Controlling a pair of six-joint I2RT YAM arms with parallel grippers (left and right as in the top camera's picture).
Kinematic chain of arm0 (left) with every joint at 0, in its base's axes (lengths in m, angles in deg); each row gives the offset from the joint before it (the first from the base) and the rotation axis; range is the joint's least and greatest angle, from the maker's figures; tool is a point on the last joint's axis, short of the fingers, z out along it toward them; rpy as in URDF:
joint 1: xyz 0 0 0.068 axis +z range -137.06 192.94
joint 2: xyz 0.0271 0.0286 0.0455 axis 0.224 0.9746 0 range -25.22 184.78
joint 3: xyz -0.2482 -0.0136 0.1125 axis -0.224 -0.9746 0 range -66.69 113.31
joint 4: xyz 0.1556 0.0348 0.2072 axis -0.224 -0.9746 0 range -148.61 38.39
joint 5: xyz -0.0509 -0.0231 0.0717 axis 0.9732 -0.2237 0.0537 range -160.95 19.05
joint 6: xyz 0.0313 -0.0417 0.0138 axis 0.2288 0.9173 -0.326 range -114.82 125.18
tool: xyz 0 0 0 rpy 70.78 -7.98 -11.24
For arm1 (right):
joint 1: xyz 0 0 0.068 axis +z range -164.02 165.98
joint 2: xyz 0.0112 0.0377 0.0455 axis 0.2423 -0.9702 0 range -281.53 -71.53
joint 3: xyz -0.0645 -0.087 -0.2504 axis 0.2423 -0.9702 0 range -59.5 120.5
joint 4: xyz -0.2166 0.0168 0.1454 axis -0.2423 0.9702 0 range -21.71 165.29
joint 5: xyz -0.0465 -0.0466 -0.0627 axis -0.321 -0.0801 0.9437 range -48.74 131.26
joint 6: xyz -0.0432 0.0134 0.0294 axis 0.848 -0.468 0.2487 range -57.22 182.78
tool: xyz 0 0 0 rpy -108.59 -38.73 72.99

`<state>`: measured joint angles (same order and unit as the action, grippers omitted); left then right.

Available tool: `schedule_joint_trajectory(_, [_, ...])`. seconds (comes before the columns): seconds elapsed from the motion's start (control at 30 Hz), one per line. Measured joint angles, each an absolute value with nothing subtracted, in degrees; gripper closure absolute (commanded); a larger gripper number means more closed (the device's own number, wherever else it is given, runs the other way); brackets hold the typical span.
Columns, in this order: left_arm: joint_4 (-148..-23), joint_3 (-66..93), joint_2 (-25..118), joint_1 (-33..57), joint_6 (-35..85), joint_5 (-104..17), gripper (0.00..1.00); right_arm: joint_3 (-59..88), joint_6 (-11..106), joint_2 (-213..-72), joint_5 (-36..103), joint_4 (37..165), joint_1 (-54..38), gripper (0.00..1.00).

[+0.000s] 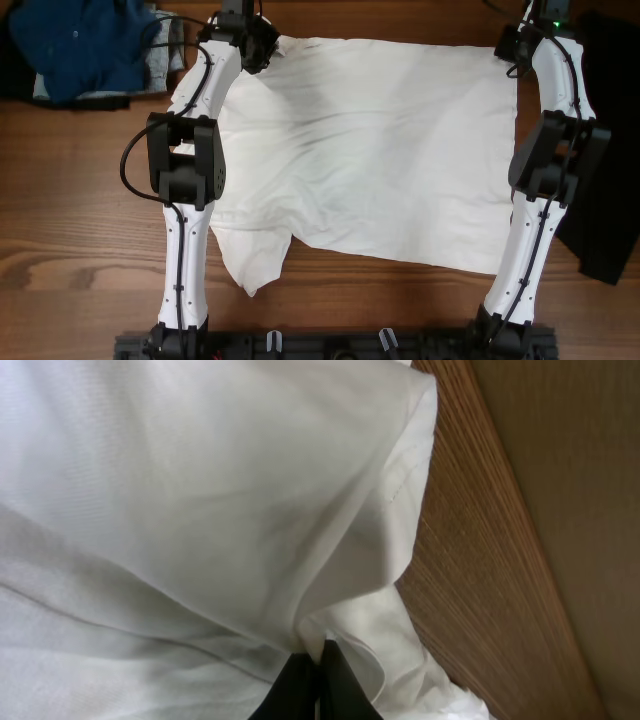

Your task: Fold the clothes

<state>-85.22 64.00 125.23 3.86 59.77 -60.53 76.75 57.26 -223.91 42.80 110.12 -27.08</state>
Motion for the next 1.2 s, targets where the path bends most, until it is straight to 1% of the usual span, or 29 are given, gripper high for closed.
schedule_joint_trajectory(0.2, [-85.2,64.0,125.2,3.9,59.8,-60.6,0.96,76.7,57.0,-223.9,42.8,108.4,-27.1,0.48])
schedule_joint_trajectory(0.43, [-85.2,64.0,125.2,3.9,59.8,-60.6,0.96,76.7,57.0,-224.2,42.8,107.9,-27.1,0.5])
schedule_joint_trajectory(0.67, [-85.2,64.0,125.2,3.9,59.8,-60.6,0.96,76.7,56.8,-225.3,42.6,107.4,-27.1,0.73])
schedule_joint_trajectory(0.8, [-85.2,64.0,125.2,3.9,59.8,-60.6,0.96,76.7,56.6,-225.3,42.6,107.4,-27.1,0.93])
schedule_joint_trajectory(0.87, [-85.2,64.0,125.2,3.9,59.8,-60.6,0.96,76.7,56.6,-225.3,42.5,107.4,-27.1,0.96])
schedule_joint_trajectory(1.2, [-85.3,64.0,125.2,3.9,57.9,-60.6,0.96,76.7,54.6,-225.3,42.7,107.7,-27.1,0.96])
